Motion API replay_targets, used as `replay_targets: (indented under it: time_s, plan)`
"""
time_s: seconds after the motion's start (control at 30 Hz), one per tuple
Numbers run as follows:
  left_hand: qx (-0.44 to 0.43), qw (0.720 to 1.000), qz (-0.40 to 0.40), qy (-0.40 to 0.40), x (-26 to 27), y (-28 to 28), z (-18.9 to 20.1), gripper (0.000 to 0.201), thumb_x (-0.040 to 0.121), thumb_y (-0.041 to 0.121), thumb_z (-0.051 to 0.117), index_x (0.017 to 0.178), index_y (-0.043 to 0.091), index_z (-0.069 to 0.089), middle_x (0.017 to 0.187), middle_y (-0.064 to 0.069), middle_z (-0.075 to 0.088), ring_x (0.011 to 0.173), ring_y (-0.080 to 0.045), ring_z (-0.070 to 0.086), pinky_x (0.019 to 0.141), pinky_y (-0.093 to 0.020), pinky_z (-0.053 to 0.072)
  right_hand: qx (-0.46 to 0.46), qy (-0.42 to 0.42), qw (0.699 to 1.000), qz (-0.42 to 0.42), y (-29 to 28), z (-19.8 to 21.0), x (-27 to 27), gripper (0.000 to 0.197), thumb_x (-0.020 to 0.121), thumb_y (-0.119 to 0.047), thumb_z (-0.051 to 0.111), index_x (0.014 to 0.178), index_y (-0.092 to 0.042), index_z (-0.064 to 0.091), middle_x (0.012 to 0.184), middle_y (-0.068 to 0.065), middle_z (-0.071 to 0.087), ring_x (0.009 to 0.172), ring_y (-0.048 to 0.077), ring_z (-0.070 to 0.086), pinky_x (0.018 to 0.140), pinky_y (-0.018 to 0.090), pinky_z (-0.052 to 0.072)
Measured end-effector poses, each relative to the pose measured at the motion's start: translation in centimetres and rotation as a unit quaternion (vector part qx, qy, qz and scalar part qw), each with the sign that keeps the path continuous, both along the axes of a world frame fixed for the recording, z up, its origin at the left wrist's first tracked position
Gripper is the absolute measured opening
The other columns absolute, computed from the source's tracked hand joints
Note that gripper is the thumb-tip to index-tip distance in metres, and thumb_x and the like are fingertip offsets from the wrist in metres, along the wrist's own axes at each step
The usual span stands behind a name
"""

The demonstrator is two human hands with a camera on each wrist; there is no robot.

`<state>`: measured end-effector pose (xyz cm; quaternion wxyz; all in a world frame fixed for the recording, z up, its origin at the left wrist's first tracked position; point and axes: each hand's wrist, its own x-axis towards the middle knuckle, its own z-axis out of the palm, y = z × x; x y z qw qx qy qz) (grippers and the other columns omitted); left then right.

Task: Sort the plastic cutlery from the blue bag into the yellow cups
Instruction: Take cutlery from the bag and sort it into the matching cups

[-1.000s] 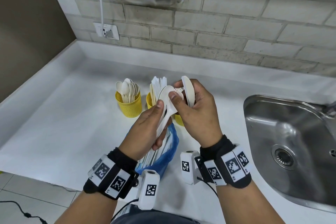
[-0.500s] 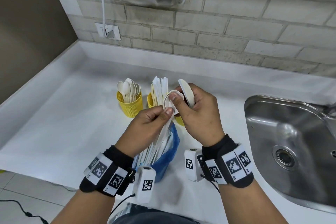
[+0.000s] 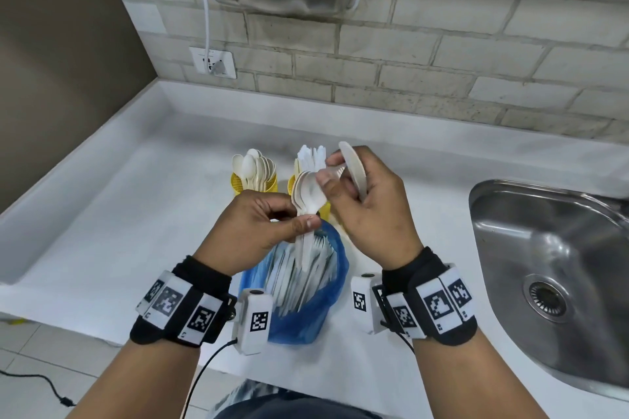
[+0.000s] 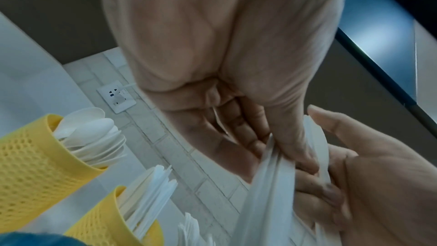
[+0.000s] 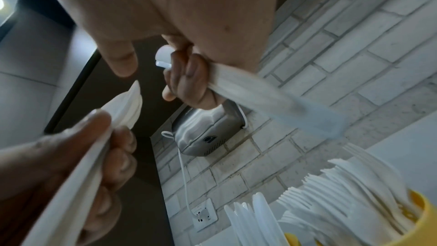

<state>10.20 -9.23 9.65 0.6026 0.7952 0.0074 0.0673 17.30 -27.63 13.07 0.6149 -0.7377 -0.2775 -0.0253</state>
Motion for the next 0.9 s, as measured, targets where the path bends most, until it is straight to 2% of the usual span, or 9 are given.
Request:
replay_targets:
  time_s: [0.07, 0.17, 0.2, 0.33, 0.43, 0.5, 0.67, 0.77, 0.9]
  plan:
    - [-0.002, 0.999, 0.035, -0.010, 0.4, 1.0, 0.1, 0.049, 0.079, 0.050, 0.083, 0.093, 0.003, 0.079, 0.087, -0.022, 0.075, 0.086, -0.046, 0.069, 0.081, -0.059, 0.059, 0.030, 0.035, 0.999, -0.009, 0.3, 0.0, 0.3, 0.020, 0.096, -0.034, 0.055, 0.101, -0.015, 0.062, 0.067, -0.011, 0.055, 0.059, 0.006, 0.049, 0.060, 0.026, 0.041]
    - [-0.029, 0.994, 0.102, -0.032, 1.3, 2.9, 0.6, 0.040, 0.077, 0.034, 0.081, 0.095, -0.001, 0.079, 0.091, -0.030, 0.073, 0.089, -0.044, 0.073, 0.083, -0.051, 0.063, 0.110, 0.148, 0.983, -0.021, 0.9, -0.3, 1.2, 0.025, 0.093, -0.028, 0.041, 0.092, -0.011, 0.059, 0.074, 0.012, 0.041, 0.054, 0.012, 0.034, 0.052, 0.024, 0.029]
    - [-0.029, 0.991, 0.125, -0.040, 1.6, 3.5, 0.7, 0.036, 0.078, 0.031, 0.081, 0.095, -0.001, 0.079, 0.092, -0.031, 0.073, 0.089, -0.042, 0.074, 0.084, -0.049, 0.063, 0.127, 0.169, 0.977, -0.031, 1.0, -0.3, 1.3, 0.025, 0.093, -0.027, 0.039, 0.091, -0.010, 0.057, 0.075, 0.013, 0.039, 0.052, 0.013, 0.031, 0.050, 0.023, 0.027]
    - [-0.032, 0.980, 0.185, -0.061, 3.4, 7.0, 0.5, 0.018, 0.084, 0.025, 0.083, 0.096, 0.011, 0.082, 0.089, -0.017, 0.078, 0.088, -0.037, 0.075, 0.086, -0.057, 0.061, 0.148, 0.159, 0.972, -0.089, 1.9, -1.1, 2.0, 0.029, 0.105, -0.025, 0.036, 0.092, -0.009, 0.056, 0.070, 0.007, 0.047, 0.054, 0.017, 0.042, 0.051, 0.029, 0.037]
    - [0.017, 0.976, 0.203, -0.075, 5.1, 9.5, -0.5, 0.030, 0.080, 0.042, 0.085, 0.086, 0.013, 0.081, 0.081, -0.014, 0.075, 0.083, -0.039, 0.073, 0.082, -0.057, 0.060, 0.120, 0.130, 0.971, -0.159, 2.4, -2.3, 2.7, 0.032, 0.102, -0.039, 0.040, 0.089, -0.022, 0.062, 0.082, -0.001, 0.056, 0.077, 0.017, 0.052, 0.074, 0.043, 0.047]
    - [0.069, 0.974, 0.201, -0.078, 6.1, 10.5, -1.2, 0.026, 0.080, 0.041, 0.086, 0.081, 0.016, 0.081, 0.077, -0.009, 0.073, 0.077, -0.034, 0.073, 0.077, -0.052, 0.061, 0.087, 0.111, 0.971, -0.193, 2.6, -2.8, 3.0, 0.032, 0.100, -0.049, 0.039, 0.086, -0.034, 0.064, 0.093, -0.004, 0.058, 0.088, 0.019, 0.052, 0.087, 0.049, 0.046]
    - [0.169, 0.966, 0.182, -0.075, 7.6, 11.7, -3.5, 0.017, 0.081, 0.031, 0.086, 0.091, 0.019, 0.080, 0.080, 0.000, 0.073, 0.078, -0.022, 0.070, 0.076, -0.036, 0.058, 0.070, 0.065, 0.978, -0.185, 3.1, -3.5, 3.3, 0.033, 0.105, -0.042, 0.038, 0.098, -0.024, 0.065, 0.076, -0.011, 0.053, 0.071, 0.021, 0.049, 0.071, 0.043, 0.045]
    - [0.200, 0.961, 0.180, -0.059, 8.0, 12.3, -4.9, 0.028, 0.083, 0.030, 0.085, 0.106, 0.023, 0.071, 0.083, 0.004, 0.073, 0.080, -0.013, 0.070, 0.075, -0.021, 0.056, 0.035, 0.026, 0.978, -0.202, 3.4, -4.4, 3.8, 0.028, 0.104, -0.045, 0.042, 0.101, -0.032, 0.066, 0.086, -0.009, 0.057, 0.079, 0.023, 0.056, 0.078, 0.052, 0.054]
    - [0.239, 0.956, 0.160, -0.054, 7.9, 12.5, -6.1, 0.053, 0.085, 0.029, 0.082, 0.129, 0.040, 0.055, 0.089, 0.010, 0.070, 0.084, -0.011, 0.070, 0.082, -0.030, 0.056, 0.011, -0.017, 0.973, -0.228, 4.2, -4.8, 4.6, 0.019, 0.101, -0.046, 0.048, 0.099, -0.037, 0.065, 0.091, 0.001, 0.066, 0.083, 0.033, 0.067, 0.075, 0.056, 0.056]
